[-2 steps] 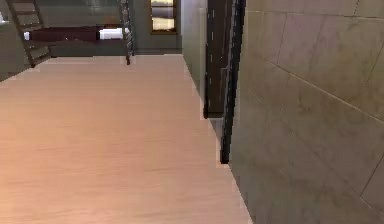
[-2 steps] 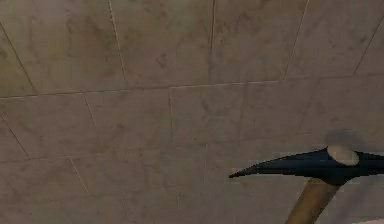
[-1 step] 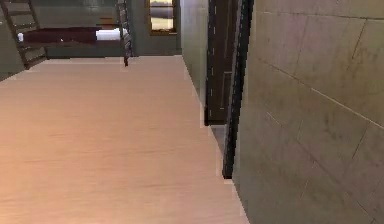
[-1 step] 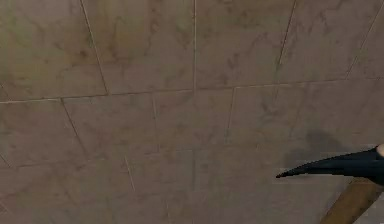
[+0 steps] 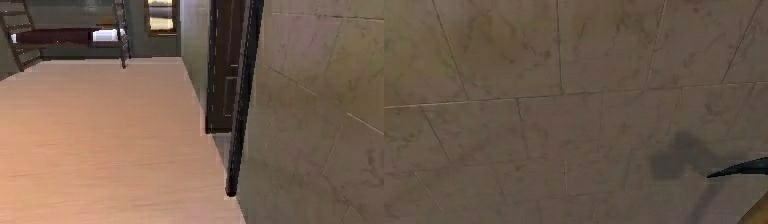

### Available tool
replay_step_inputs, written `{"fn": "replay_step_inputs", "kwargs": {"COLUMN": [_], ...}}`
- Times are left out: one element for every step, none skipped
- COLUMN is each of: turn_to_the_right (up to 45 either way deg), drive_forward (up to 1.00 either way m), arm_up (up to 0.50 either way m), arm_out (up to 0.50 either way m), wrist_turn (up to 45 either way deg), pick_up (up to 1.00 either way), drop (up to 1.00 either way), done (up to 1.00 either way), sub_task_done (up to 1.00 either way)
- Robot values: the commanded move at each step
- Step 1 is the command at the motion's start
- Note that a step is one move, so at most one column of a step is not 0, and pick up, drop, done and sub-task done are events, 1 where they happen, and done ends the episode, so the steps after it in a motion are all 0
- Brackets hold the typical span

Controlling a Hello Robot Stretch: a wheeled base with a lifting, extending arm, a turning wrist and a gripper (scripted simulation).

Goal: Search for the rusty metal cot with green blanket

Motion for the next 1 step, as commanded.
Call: {"fn": "replay_step_inputs", "kwargs": {"turn_to_the_right": [-39.0], "drive_forward": [0.00], "arm_up": [0.00], "arm_out": [0.00], "wrist_turn": [0.0], "pick_up": [0.00], "drop": [0.00], "done": [0.00], "sub_task_done": [0.00]}}
